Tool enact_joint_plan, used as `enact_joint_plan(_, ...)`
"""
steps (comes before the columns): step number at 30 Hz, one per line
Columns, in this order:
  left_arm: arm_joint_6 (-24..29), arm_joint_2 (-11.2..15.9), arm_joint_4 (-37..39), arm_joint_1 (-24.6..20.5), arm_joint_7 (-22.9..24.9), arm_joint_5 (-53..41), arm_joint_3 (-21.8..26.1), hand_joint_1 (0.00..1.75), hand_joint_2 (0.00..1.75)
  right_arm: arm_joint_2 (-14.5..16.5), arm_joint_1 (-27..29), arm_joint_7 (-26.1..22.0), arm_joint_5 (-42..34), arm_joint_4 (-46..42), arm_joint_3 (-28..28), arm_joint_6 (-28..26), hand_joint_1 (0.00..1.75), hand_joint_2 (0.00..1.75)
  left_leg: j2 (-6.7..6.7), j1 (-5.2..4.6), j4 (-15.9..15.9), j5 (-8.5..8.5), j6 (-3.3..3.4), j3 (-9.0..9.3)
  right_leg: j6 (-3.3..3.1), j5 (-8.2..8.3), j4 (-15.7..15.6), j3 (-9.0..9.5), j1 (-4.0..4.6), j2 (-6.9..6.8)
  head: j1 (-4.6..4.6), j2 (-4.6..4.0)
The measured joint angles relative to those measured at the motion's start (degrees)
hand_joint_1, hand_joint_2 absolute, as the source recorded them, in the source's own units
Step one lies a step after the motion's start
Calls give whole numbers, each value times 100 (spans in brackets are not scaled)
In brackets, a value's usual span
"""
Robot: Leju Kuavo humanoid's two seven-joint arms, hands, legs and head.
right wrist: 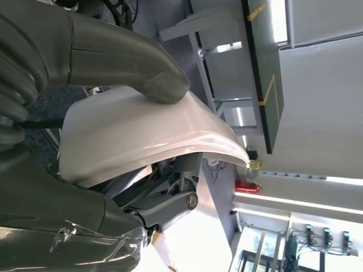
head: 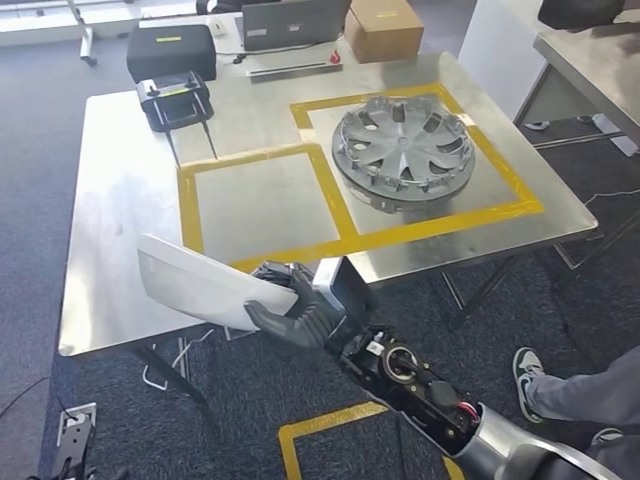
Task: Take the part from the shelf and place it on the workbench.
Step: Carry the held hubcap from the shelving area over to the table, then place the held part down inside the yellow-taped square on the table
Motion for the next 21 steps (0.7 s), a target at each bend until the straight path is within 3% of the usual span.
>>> enact_joint_plan(2,-1,1,0,-2,0,-4,0,0,175,0,1,-11,-1,11,1,-4,175,175,0,-16,-1,-74,32,79,22,-271,846,-525,-2,-2,31,0)
enact_joint_plan(3,-2,0,0,2,0,-6,0,0,175,0,17,-13,-1,20,2,-7,175,175,-3,-26,-1,-121,38,132,25,-348,1128,-756,-1,-2,40,1)
enact_joint_plan(4,-4,-2,0,7,0,-9,0,0,175,0,32,-15,-1,28,2,-10,175,175,-8,-36,-1,-173,40,198,20,-328,1210,-900,0,-2,48,1)
enact_joint_plan(5,-8,-5,0,11,1,-14,0,0,175,0,41,-16,-1,34,2,-12,175,175,-13,-45,-2,-227,38,277,4,-178,1069,-943,1,-1,58,1)
enact_joint_plan(8,-19,-31,0,-3,5,-31,-1,0,175,0,38,-29,3,46,2,-16,175,175,-25,-64,-8,-387,7,495,-107,671,-29,-750,37,-3,72,-1)
enact_joint_plan(9,-22,-40,0,-12,12,-34,-2,0,175,1,38,-34,6,51,3,-19,175,175,-28,-65,-13,-429,-20,524,-151,833,-266,-677,58,-2,69,0)
enact_joint_plan(10,-25,-48,0,-19,19,-38,-2,0,175,2,40,-41,10,57,2,-21,175,175,-30,-64,-7,-453,-49,538,-189,883,-380,-636,76,0,60,0)
enact_joint_plan(12,-26,-50,0,-26,32,-39,-2,0,175,10,35,-56,17,63,0,-31,175,175,-24,-60,9,-479,-114,558,-248,866,-432,-528,79,8,56,1)
enact_joint_plan(14,-26,-61,0,-34,35,-40,-2,0,175,27,3,-87,35,67,-6,-41,175,175,-10,-53,278,-520,-159,453,-294,854,-508,-418,53,10,34,0)
enact_joint_plan(18,-25,-69,1,-52,35,-42,-3,0,175,70,-46,-161,102,85,-7,-65,175,175,1,-34,1613,-926,-241,-463,-351,749,-554,-277,35,12,2,-1)
enact_joint_plan(19,-22,-67,1,-40,35,-43,-3,0,175,74,-44,-176,128,93,-8,-94,175,175,1,-29,1689,-896,-256,-605,-349,708,-554,-232,34,17,1,-1)
enact_joint_plan(20,-20,-65,2,-31,35,-47,-4,0,175,76,-45,-195,163,100,-11,-132,175,175,3,-22,1544,-729,-265,-639,-339,663,-553,-174,31,22,-2,-1)
enact_joint_plan(21,-17,-61,2,-26,35,-51,-4,0,175,78,-47,-216,195,105,-16,-171,175,175,5,-14,1204,-449,-264,-570,-323,613,-553,-105,27,26,-3,0)
